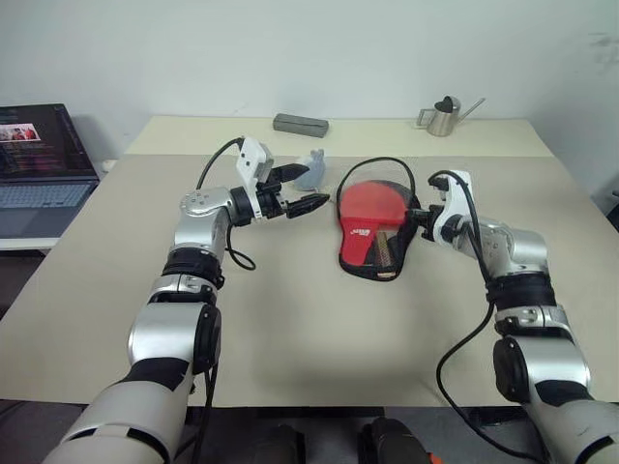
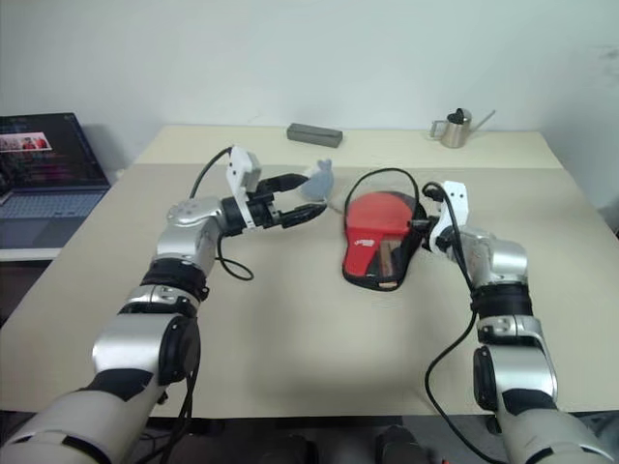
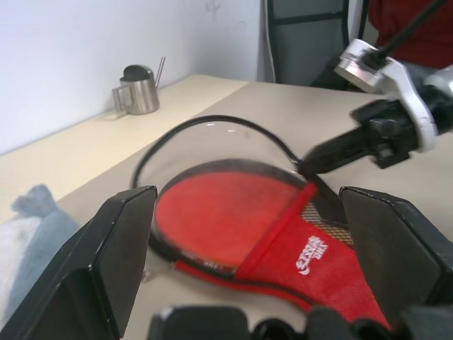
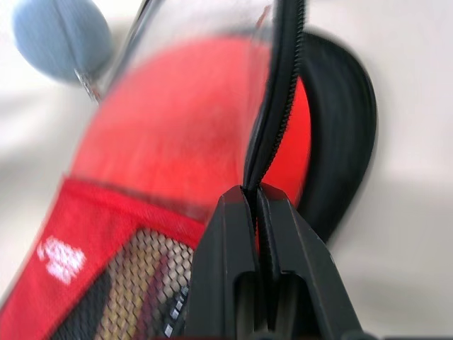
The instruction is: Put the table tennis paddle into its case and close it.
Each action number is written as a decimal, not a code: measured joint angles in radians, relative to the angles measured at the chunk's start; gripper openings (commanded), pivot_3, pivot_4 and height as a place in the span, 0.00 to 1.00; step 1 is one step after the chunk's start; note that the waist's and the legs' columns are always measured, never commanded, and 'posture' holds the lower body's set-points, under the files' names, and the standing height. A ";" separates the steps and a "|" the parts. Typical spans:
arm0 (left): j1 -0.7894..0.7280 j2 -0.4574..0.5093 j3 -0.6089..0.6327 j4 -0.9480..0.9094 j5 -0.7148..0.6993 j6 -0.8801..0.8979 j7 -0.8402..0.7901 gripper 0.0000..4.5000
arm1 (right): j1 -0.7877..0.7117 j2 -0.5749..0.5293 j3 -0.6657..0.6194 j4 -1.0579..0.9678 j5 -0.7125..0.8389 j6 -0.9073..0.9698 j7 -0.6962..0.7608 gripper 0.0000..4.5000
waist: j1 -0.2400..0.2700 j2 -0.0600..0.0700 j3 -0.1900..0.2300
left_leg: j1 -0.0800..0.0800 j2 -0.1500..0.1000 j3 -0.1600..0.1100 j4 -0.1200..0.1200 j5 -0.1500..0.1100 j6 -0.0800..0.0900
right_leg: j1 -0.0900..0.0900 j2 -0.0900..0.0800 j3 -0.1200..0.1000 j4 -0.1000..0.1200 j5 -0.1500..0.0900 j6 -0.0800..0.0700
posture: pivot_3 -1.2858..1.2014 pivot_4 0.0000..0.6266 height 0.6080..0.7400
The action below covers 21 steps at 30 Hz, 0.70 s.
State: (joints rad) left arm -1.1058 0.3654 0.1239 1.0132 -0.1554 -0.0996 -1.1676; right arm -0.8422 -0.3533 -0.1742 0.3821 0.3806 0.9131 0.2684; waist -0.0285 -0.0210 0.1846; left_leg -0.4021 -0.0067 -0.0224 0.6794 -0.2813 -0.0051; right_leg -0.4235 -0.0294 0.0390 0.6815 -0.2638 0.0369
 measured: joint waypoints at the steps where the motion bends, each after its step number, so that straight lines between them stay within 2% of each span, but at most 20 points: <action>1: 0.001 0.000 0.000 0.001 0.000 -0.001 0.000 1.00 | 0.014 0.000 -0.005 -0.040 0.006 0.029 -0.014 0.01 | 0.000 0.000 0.000 | 0.000 0.000 0.000 0.000 0.000 0.000 | 0.000 0.000 0.000 0.000 0.000 0.000 | 0.52 0.24 1.00; 6: 0.001 -0.002 -0.004 0.009 0.000 -0.005 0.000 1.00 | 0.072 0.020 -0.061 -0.213 0.035 0.162 -0.101 0.01 | 0.001 0.000 0.000 | 0.000 -0.001 0.000 0.000 0.000 0.000 | 0.000 0.000 -0.001 0.000 0.000 0.000 | 0.52 0.24 1.00; 12: 0.001 -0.011 -0.010 0.018 0.001 -0.019 0.002 1.00 | 0.090 0.053 -0.082 -0.251 0.034 0.210 -0.155 0.01 | 0.000 0.000 0.000 | 0.000 -0.001 0.000 0.000 0.000 0.000 | 0.000 0.003 0.000 0.000 0.000 0.000 | 0.52 0.24 1.00; 15: 0.001 -0.014 -0.011 0.025 0.001 -0.022 0.005 1.00 | 0.090 0.073 -0.099 -0.249 0.033 0.203 -0.181 0.16 | -0.002 0.000 0.000 | 0.000 0.000 0.000 0.000 0.000 0.000 | 0.000 0.004 0.000 0.000 0.000 0.000 | 0.52 0.24 1.00; 20: 0.001 -0.015 -0.011 0.028 0.001 -0.024 -0.001 1.00 | 0.090 0.081 -0.126 -0.249 0.026 0.210 -0.223 0.53 | -0.003 0.000 0.000 | 0.000 0.000 0.000 0.000 0.000 0.000 | 0.000 0.004 0.000 0.000 0.000 0.000 | 0.52 0.24 1.00; 21: 0.001 -0.015 -0.012 0.028 0.001 -0.024 -0.004 1.00 | 0.090 0.083 -0.133 -0.249 0.028 0.220 -0.227 0.53 | -0.003 0.000 0.000 | 0.000 0.000 0.000 0.000 0.000 0.000 | 0.000 0.004 0.000 0.000 0.000 0.000 | 0.52 0.24 1.00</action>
State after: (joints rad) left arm -1.1046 0.3503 0.1123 1.0412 -0.1545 -0.1240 -1.1718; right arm -0.7519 -0.2702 -0.3070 0.1334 0.4089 1.1336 0.0410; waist -0.0318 -0.0210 0.1846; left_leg -0.4017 -0.0068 -0.0219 0.6794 -0.2813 -0.0048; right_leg -0.4235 -0.0256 0.0392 0.6814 -0.2638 0.0369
